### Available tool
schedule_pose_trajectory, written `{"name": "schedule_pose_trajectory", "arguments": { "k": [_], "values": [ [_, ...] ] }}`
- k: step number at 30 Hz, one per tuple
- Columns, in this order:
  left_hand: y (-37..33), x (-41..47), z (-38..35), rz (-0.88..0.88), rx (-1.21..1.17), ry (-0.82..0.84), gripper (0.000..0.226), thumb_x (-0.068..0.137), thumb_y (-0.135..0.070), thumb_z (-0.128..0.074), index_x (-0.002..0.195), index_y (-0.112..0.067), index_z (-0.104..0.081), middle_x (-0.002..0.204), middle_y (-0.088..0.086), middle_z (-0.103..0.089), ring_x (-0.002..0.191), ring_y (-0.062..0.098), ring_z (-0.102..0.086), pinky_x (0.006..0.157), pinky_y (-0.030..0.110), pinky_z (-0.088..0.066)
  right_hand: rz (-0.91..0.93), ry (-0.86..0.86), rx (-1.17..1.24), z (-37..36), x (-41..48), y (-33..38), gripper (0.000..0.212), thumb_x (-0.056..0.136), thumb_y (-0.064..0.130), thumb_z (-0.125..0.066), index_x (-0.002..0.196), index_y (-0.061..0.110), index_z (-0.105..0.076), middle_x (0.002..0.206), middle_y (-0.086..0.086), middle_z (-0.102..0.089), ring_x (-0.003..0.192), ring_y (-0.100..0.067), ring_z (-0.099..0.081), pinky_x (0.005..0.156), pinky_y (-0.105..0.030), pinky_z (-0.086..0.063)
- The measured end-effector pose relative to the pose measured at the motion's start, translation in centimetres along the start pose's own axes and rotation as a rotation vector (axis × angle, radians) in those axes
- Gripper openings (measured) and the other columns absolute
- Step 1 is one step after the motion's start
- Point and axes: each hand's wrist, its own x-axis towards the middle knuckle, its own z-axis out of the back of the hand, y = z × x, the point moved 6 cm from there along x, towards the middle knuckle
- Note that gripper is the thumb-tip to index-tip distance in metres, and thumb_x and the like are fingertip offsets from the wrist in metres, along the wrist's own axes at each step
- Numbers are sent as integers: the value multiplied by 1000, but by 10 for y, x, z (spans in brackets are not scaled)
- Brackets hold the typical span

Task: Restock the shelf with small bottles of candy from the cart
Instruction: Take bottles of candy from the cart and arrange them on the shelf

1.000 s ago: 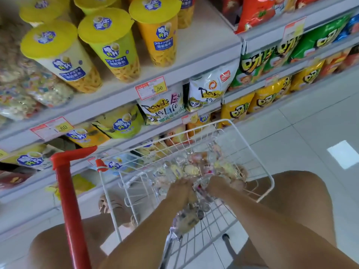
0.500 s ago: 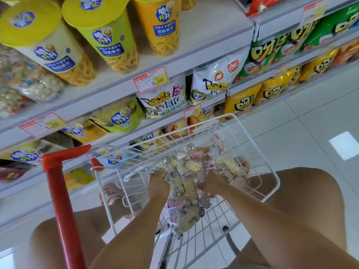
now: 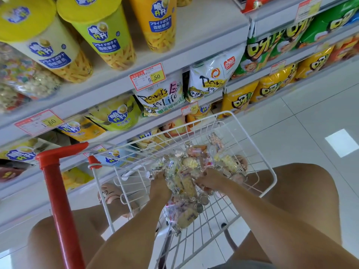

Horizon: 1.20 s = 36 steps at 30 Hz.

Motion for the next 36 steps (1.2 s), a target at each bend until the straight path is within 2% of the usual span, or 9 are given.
{"name": "schedule_pose_trajectory", "arguments": {
  "k": [2, 5, 11, 14, 18, 22, 28, 31, 36],
  "values": [
    [-4, 2, -3, 56, -130, 45, 59, 84, -21, -64, 136, -10, -40, 133, 9, -48, 126, 33, -38, 94, 34, -35, -4, 0, 24, 0, -1, 0, 19, 89, 14, -64, 79, 7, -49, 63, -5, -55, 53, -16, -54, 53, -25, -47],
    [-11, 8, -5, 98, -226, 42, 26, 89, -42, -56, 97, -17, -53, 108, 6, -58, 115, 33, -47, 84, 31, -32, 6, -17, 14, 4, -3, 0, 15, 89, 16, -65, 84, 4, -56, 65, -4, -57, 56, -15, -56, 58, -26, -52],
    [-21, 3, 17, 74, -433, -54, 51, 85, -30, -70, 52, -14, -33, 53, 3, -38, 50, 17, -40, 50, 28, -33, 93, -108, 207, 31, -27, 5, 53, 85, 19, -71, 133, 7, -52, 65, -2, -68, 56, -11, -64, 65, -23, -57],
    [-23, -10, 40, 92, -628, -30, 38, 74, -19, -80, 59, -13, -46, 60, 8, -53, 57, 22, -53, 63, 39, -52, 222, -171, 188, 49, -52, 20, 52, 78, 19, -78, 126, 13, -60, 69, -2, -67, 60, -11, -64, 62, -22, -52],
    [-39, -46, 100, -48, -978, -91, 26, 78, -9, -76, 92, -12, -55, 78, 12, -61, 62, 23, -58, 70, 37, -53, 419, -241, 206, 68, -110, 61, 43, 71, 12, -82, 112, 15, -69, 69, 2, -51, 48, 3, -50, 48, -8, -37],
    [-60, -110, 191, -360, -980, -256, 16, 86, -15, -69, 91, -28, -62, 89, 9, -59, 74, 20, -62, 69, 31, -57, 631, -241, 227, 70, -182, 118, 41, 71, 13, -82, 109, 23, -69, 94, 7, -64, 67, 6, -63, 56, -2, -42],
    [-20, -222, 310, -620, -1046, -480, 32, 72, -26, -77, 101, -31, -65, 88, -8, -65, 79, 15, -66, 85, 39, -53, 982, -165, 101, 45, -301, 217, 36, 77, 3, -74, 105, 24, -66, 75, 26, -63, 67, 2, -59, 63, -10, -45],
    [14, -278, 366, -698, -1084, -625, 35, 62, -37, -74, 97, -33, -70, 83, -12, -68, 77, 11, -63, 80, 34, -50, 1149, -152, 79, 26, -359, 271, 33, 76, 1, -72, 104, 19, -67, 93, 5, -63, 69, 0, -58, 63, -11, -48],
    [68, -371, 451, -914, -1149, -784, 36, 66, -35, -70, 101, -37, -68, 85, -7, -62, 75, 14, -58, 67, 29, -48, 1406, -135, -115, -24, -449, 369, 36, 63, 31, -74, 98, 28, -67, 78, 3, -52, 68, -6, -54, 65, -23, -46]
  ]
}}
